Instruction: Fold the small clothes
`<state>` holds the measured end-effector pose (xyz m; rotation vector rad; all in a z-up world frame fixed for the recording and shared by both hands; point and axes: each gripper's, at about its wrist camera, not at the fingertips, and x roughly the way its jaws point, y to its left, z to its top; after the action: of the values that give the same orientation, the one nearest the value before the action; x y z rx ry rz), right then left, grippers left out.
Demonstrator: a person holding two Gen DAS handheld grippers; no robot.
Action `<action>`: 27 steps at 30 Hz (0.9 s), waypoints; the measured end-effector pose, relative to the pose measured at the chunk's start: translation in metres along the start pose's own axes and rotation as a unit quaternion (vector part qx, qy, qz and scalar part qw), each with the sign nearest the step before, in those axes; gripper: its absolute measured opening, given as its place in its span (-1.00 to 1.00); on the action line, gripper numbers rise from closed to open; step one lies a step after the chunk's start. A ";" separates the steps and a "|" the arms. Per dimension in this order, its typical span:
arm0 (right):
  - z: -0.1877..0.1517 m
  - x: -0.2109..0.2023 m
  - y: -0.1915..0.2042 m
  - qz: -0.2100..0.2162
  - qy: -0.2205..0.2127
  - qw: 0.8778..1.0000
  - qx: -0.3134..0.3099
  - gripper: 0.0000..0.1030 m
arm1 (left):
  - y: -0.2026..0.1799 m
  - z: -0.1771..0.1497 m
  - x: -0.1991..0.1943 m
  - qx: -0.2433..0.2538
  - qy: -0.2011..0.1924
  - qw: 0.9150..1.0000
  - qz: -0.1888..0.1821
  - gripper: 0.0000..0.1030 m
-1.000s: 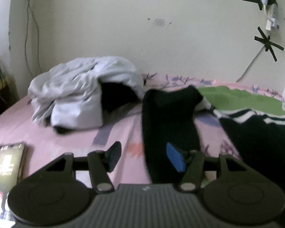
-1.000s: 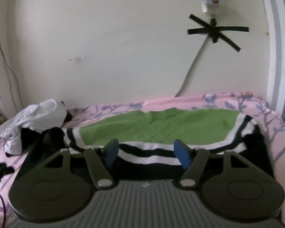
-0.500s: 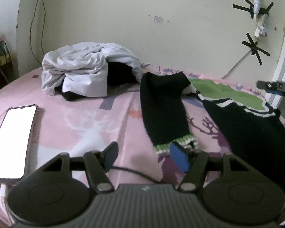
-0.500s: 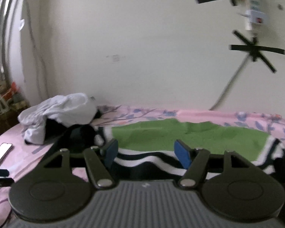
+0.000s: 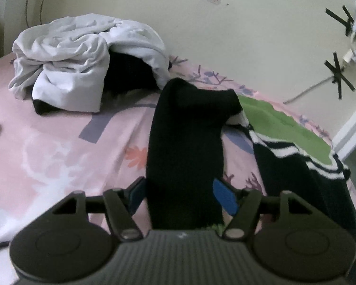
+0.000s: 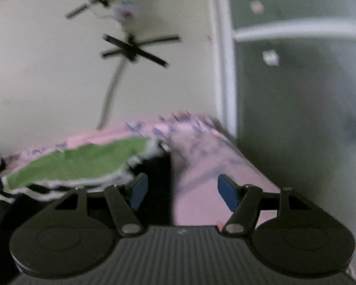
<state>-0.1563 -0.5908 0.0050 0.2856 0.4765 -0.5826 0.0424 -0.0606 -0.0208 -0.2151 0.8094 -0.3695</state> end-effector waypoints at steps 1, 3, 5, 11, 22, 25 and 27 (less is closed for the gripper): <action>-0.006 0.005 -0.007 -0.002 0.011 1.000 0.007 0.21 | -0.004 0.000 0.002 0.005 0.000 1.000 0.005 0.08; -0.016 0.013 -0.014 0.001 0.026 0.999 0.018 0.21 | -0.012 0.002 0.007 0.026 0.005 0.999 0.026 -0.68; -0.024 0.023 -0.016 0.014 0.042 0.999 0.030 0.21 | -0.012 0.008 0.010 0.028 0.018 0.999 0.029 -0.82; -0.043 0.033 0.013 0.044 0.061 0.996 -0.043 -0.59 | -0.004 0.064 -0.040 0.018 -0.066 0.995 0.075 -0.83; 0.052 0.031 -0.030 -0.080 -0.098 0.992 -0.026 -1.00 | -0.176 0.207 -0.053 0.150 -0.114 0.980 -0.065 -0.82; 0.073 0.033 -0.027 -0.076 -0.117 0.990 -0.021 -1.00 | -0.264 0.215 0.001 0.194 -0.046 0.971 -0.135 -0.47; 0.077 0.032 -0.022 -0.065 -0.119 0.991 -0.019 -1.00 | -0.309 0.200 0.041 0.233 -0.002 0.961 -0.149 -0.09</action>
<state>-0.1186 -0.6526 0.0521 0.1466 0.2773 -0.7245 0.1422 -0.3505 0.1873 0.1054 0.6639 -0.8314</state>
